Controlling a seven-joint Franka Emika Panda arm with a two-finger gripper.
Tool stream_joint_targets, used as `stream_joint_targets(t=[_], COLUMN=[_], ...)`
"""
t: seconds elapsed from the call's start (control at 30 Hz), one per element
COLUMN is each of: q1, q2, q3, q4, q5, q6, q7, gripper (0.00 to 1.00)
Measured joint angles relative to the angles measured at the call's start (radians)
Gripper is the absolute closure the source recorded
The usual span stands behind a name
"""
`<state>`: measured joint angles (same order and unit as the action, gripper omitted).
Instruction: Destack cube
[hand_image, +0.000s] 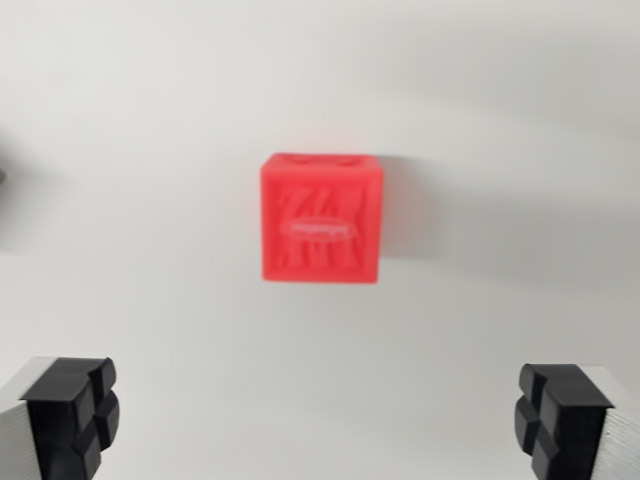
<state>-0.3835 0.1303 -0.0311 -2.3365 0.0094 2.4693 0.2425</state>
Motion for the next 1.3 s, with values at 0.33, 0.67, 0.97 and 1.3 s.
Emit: stream_joint_targets(t=[0.33, 0.67, 0.97, 1.3], q1=[0.000, 0.000, 0.000, 0.000], q2=[-0.080, -0.137, -0.175, -0.197], q3=[0.000, 0.000, 0.000, 0.000], q4=[0.026, 0.061, 0.095, 0.122], q5=[-0.003, -0.005, -0.006, -0.006], q6=[-0.105, -0.197, -0.270, -0.319], q7=[0.002, 0.004, 0.005, 0.005], gripper=[0.00, 0.00, 0.00, 0.00])
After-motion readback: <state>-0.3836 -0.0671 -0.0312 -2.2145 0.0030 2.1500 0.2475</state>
